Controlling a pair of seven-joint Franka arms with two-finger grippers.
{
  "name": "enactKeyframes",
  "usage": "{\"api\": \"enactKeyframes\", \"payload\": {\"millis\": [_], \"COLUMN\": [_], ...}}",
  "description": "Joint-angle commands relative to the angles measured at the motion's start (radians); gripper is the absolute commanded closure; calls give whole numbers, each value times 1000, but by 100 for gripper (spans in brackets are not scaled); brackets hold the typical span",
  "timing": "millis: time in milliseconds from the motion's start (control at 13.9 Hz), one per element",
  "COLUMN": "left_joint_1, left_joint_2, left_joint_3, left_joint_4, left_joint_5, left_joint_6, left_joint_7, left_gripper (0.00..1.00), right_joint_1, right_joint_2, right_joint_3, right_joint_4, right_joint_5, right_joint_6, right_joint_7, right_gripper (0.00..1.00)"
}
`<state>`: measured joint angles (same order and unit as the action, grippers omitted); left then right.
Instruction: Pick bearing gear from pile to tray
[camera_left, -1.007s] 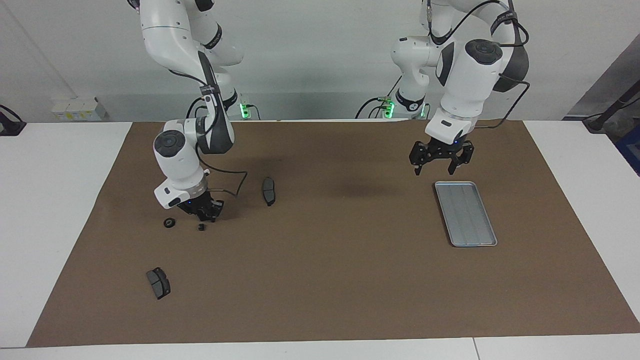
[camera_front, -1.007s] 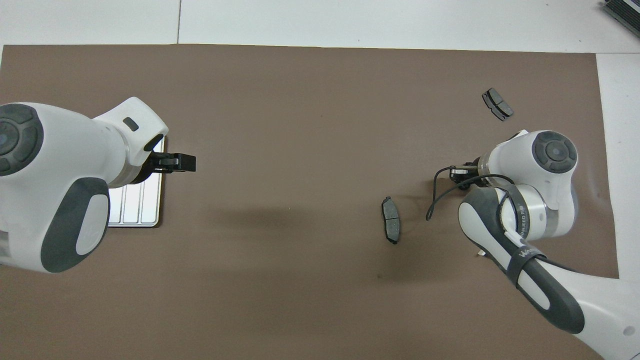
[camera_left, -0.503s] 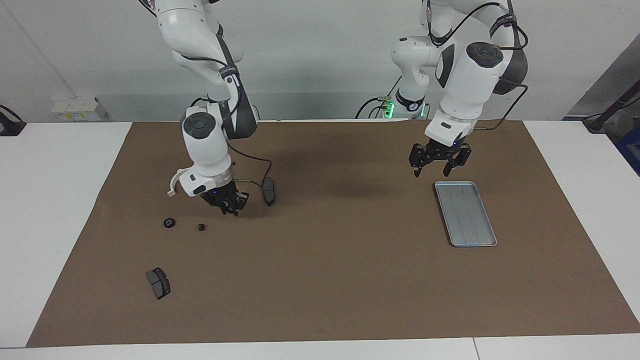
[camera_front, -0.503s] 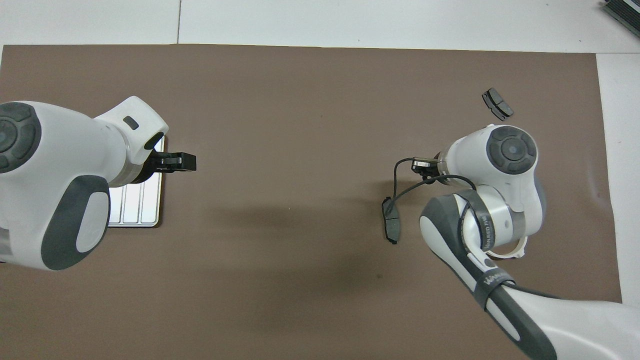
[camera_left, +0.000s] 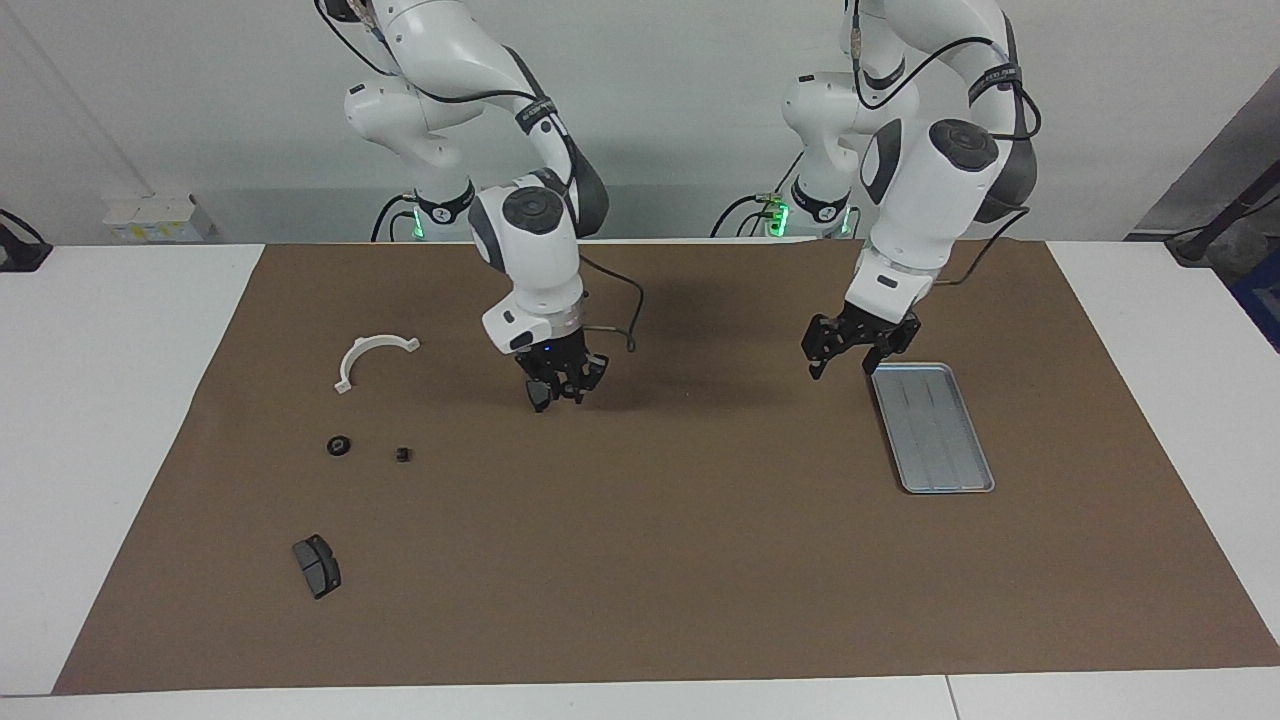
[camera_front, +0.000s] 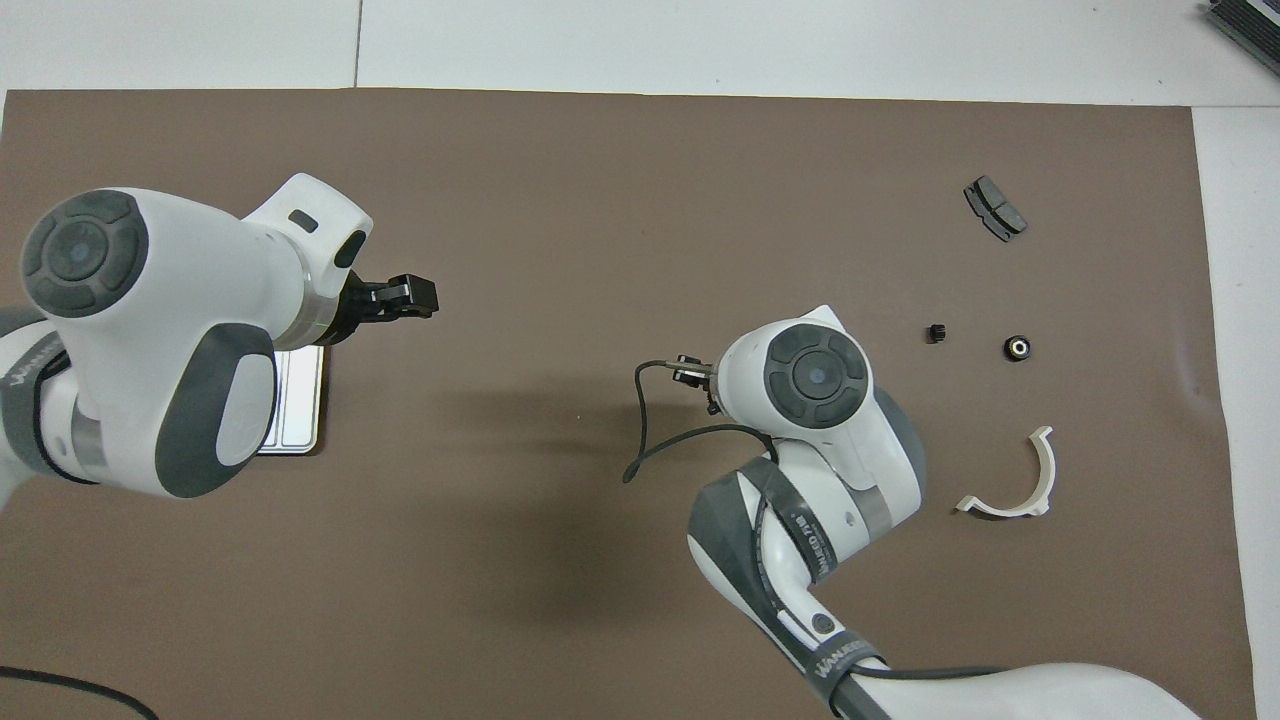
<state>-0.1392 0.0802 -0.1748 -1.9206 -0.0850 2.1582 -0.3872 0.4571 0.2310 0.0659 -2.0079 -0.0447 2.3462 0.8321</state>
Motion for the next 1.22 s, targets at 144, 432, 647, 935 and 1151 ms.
{"api": "enactKeyframes", "payload": {"millis": [144,432,647,935,1151], "left_joint_1": [-77,-134,-137,-149,-174], "left_joint_2": [108,277,276,274,271], "left_joint_3": [14,18,18,18,15], "left_joint_4": [84,249,247,250,241], "left_joint_5": [-10,-1,19,21,19], "left_joint_6": [32,17,9,-49,-64], "left_joint_7": [-99,-196,-194,-194,-223], "left_gripper": [13,13,13,13,14], "right_joint_1": [101,167,193,178,123], "right_joint_2": [105,221,225,205,136], "right_joint_3": [-3,-3,-5,-8,-8], "right_joint_4": [109,212,201,201,164], "right_joint_5": [10,-6,-4,-6,-6], "right_joint_6": [-2,13,35,15,-13], "right_joint_7": [137,239,246,233,170], "right_gripper": [83,82,56,9,9]}}
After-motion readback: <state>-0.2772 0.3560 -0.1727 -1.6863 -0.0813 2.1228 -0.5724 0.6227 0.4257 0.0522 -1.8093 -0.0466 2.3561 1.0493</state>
